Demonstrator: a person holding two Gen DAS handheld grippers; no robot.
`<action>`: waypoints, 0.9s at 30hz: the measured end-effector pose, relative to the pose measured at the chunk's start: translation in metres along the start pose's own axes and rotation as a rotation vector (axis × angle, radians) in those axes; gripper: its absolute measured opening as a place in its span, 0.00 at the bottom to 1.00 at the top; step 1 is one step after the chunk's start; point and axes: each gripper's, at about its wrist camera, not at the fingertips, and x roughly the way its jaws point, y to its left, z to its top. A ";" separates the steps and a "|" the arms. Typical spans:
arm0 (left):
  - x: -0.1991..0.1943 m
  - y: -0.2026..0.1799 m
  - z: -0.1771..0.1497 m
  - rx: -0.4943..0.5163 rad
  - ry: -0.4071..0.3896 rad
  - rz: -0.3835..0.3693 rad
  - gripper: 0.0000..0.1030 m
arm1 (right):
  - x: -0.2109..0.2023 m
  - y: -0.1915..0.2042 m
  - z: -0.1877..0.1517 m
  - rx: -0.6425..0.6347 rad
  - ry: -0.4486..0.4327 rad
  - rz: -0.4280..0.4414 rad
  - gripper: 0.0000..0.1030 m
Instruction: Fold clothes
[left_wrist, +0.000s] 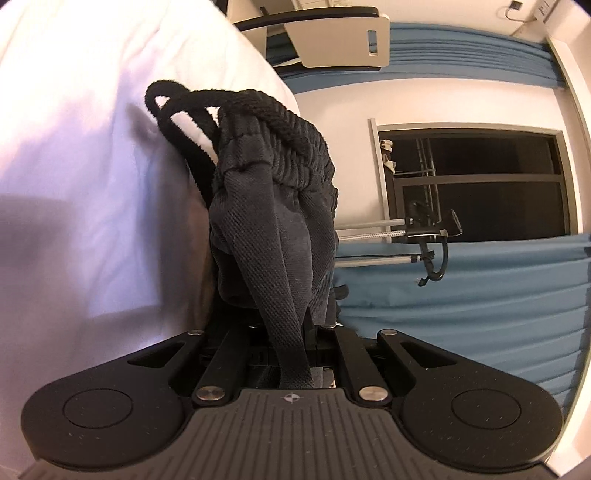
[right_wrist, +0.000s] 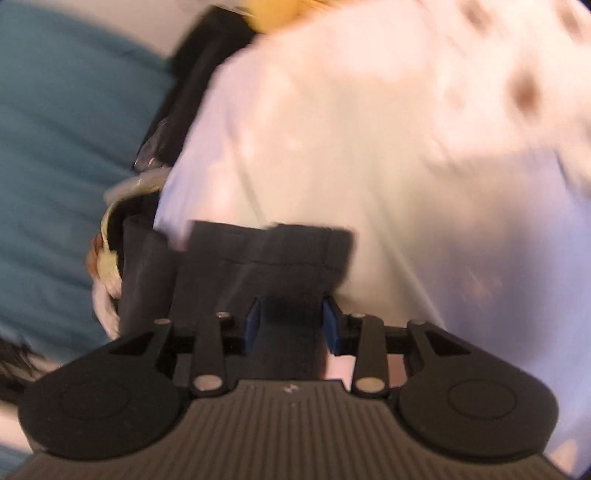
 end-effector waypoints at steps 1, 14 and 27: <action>0.000 -0.001 0.000 0.004 -0.001 0.002 0.08 | 0.000 -0.005 0.003 0.030 0.000 0.021 0.37; 0.002 -0.006 -0.005 0.042 -0.008 0.021 0.08 | -0.027 0.031 -0.002 -0.184 -0.091 0.212 0.12; -0.015 -0.023 -0.003 0.285 0.074 0.137 0.41 | -0.028 0.045 -0.020 -0.284 -0.118 0.116 0.12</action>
